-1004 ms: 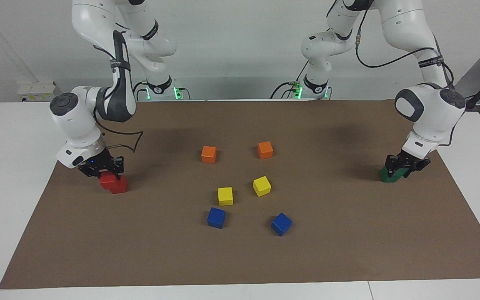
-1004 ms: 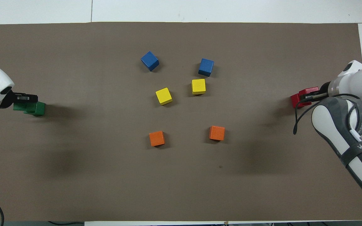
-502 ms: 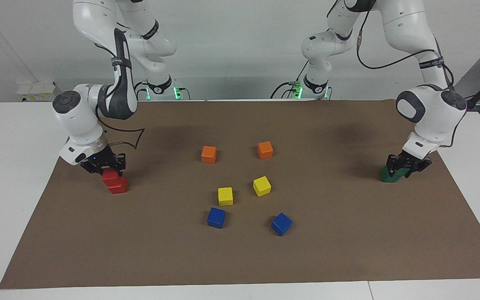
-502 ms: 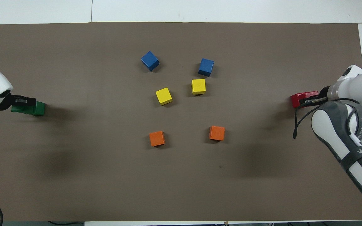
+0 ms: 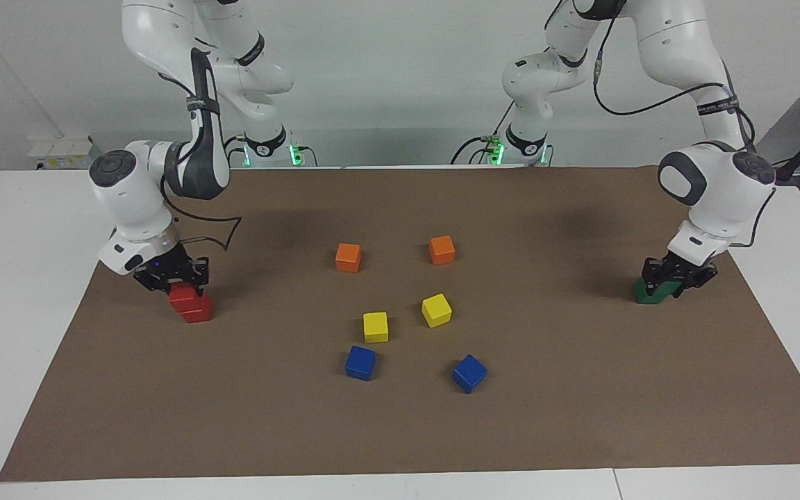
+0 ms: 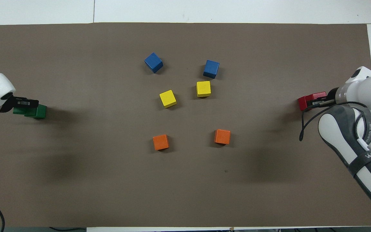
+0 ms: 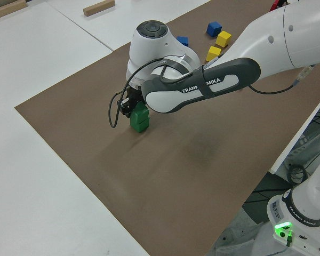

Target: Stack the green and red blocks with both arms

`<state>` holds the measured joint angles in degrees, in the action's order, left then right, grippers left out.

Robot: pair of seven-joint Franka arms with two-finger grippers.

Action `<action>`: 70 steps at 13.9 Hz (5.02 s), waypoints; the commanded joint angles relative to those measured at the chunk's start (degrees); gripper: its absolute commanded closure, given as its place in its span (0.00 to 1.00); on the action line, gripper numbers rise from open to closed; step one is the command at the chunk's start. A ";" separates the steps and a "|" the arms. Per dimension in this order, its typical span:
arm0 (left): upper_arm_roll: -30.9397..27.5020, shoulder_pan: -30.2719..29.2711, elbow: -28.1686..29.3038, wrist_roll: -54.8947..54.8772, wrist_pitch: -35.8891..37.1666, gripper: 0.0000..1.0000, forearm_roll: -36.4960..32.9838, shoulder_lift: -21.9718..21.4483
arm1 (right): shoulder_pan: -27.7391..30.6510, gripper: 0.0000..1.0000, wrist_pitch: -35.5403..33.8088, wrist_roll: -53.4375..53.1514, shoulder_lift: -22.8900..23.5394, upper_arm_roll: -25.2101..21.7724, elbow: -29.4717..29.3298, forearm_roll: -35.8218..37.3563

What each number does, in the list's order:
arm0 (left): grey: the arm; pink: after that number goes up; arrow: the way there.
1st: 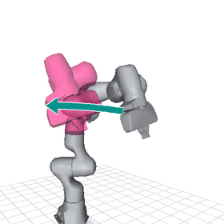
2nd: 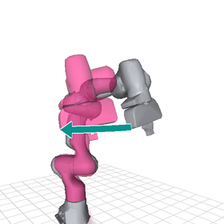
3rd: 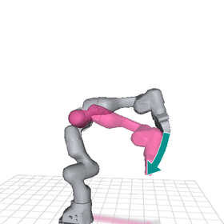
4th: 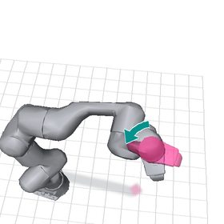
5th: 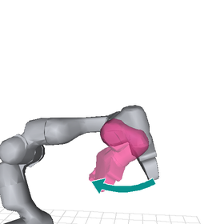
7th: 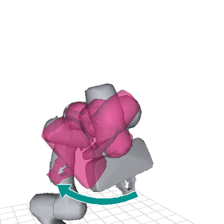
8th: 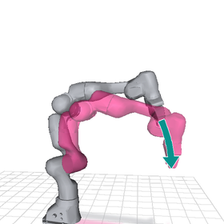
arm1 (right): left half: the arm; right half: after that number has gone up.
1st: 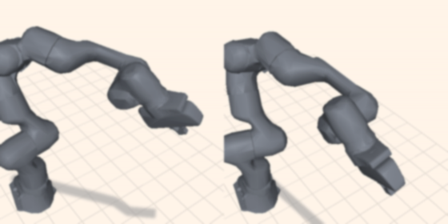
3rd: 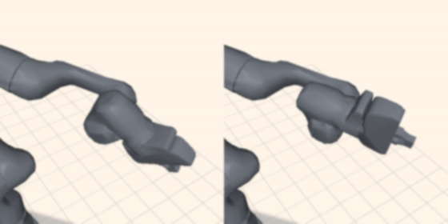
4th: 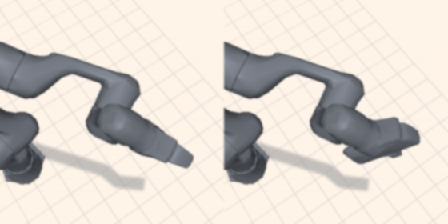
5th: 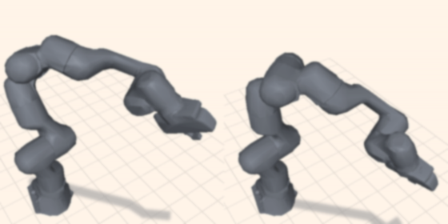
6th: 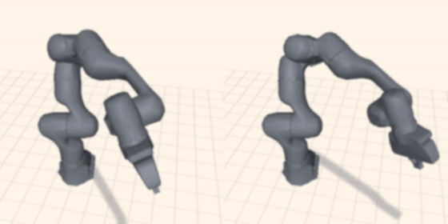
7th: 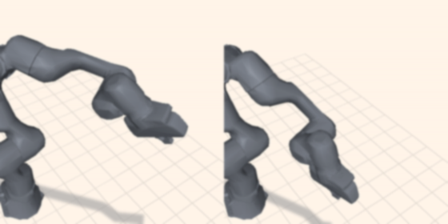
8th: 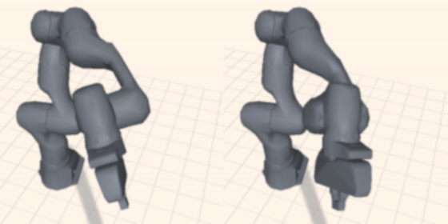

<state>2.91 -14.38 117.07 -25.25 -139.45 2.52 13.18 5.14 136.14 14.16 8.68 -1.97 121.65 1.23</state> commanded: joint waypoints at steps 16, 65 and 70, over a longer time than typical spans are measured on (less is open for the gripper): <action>-0.36 0.76 -9.92 -1.47 12.88 0.00 1.17 2.38 | -0.39 0.70 1.58 -1.77 -1.13 0.47 2.19 -0.26; -2.03 14.82 -22.67 26.92 46.64 0.00 -4.02 -16.25 | -4.87 0.00 -45.70 -12.49 -18.27 1.70 -21.80 -2.03; -1.86 14.82 -22.67 26.92 47.43 0.00 -3.93 -16.34 | -4.70 0.00 -45.79 -12.93 -17.47 1.79 -23.39 -0.70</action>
<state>1.97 -1.03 96.27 1.47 -94.01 -0.19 -3.90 -0.27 91.77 2.51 -9.86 -0.60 100.05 -0.37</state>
